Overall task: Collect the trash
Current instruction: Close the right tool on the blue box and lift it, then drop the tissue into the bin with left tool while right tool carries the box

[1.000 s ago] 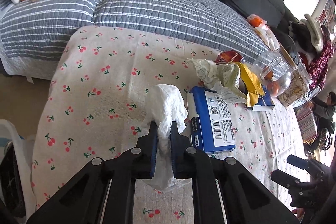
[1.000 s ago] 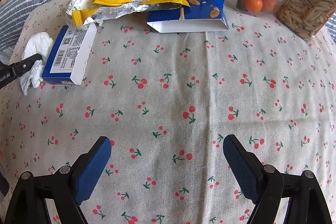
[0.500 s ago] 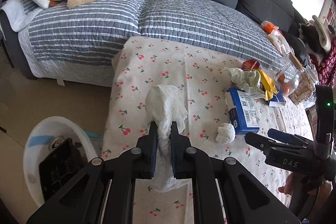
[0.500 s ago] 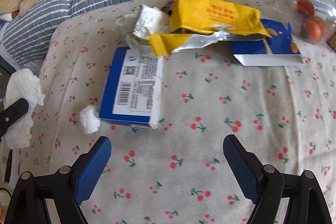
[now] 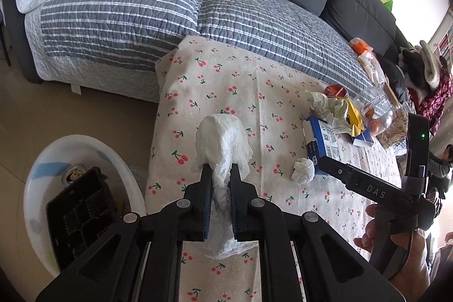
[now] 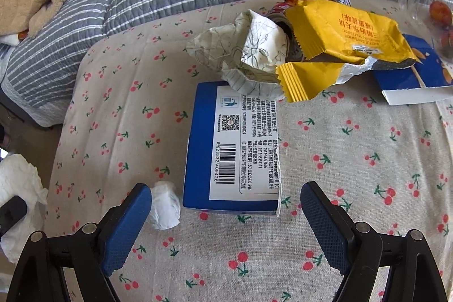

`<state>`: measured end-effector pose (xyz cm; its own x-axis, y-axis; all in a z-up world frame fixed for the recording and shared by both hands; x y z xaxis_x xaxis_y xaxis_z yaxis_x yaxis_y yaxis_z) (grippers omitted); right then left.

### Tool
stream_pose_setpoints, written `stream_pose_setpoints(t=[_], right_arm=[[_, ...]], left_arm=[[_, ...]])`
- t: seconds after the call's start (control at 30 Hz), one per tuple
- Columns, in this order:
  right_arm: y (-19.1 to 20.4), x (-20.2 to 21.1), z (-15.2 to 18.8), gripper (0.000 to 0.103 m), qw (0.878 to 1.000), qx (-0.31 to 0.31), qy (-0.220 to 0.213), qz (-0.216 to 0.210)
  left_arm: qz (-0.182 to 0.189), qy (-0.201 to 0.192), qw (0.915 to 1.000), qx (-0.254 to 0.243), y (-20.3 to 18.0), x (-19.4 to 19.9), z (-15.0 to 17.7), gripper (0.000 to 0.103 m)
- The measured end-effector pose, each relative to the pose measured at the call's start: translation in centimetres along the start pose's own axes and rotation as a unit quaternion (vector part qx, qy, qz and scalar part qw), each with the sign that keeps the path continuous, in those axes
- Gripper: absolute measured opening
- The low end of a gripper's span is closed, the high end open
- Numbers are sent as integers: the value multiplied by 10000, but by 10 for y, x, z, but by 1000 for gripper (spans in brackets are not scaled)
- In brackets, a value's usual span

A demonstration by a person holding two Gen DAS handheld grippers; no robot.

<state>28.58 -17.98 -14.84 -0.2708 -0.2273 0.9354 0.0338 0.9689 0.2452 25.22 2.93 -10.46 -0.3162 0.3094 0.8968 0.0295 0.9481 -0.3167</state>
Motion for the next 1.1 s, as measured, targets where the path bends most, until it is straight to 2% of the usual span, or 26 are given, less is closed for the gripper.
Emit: stream_pose_setpoints(t=[0.17, 0.43, 0.47, 0.53, 0.67, 0.7, 1.1], right_arm=[[-5, 0, 1, 88, 10000, -27, 44, -18], [-11, -13, -2, 82, 9999, -74, 120, 63], [-10, -13, -2, 80, 9999, -34, 120, 62], [-9, -12, -2, 65, 9999, 75, 124, 87], [-8, -8, -2, 64, 9998, 162, 122, 77], [-8, -6, -1, 59, 9997, 181, 119, 63], [11, 35, 19, 59, 9974, 695, -114, -143]], left_arm=[[189, 67, 9998, 78, -3, -1, 2, 12], [194, 118, 9997, 54, -5, -2, 5, 12], [200, 114, 9997, 58, -4, -1, 5, 12], [215, 92, 9997, 68, -3, 1, 5, 12], [241, 25, 9997, 55, 0, 11, 6, 12], [236, 2, 9997, 50, 1, 13, 7, 12], [114, -248, 9996, 92, 32, 49, 18, 12]])
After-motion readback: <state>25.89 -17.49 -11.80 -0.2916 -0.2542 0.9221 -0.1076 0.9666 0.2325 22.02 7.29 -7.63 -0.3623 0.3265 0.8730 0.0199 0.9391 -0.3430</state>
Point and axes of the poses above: each gripper's, at about its wrist camera, not at the fingertips, and x roughly against the way its jaws point, y to its left, z to its underside, the point moved 5 cm from there along -x, roughly the way its jaws point, and after that the axes turned 13 degrees about y, right-handed, at the moved point
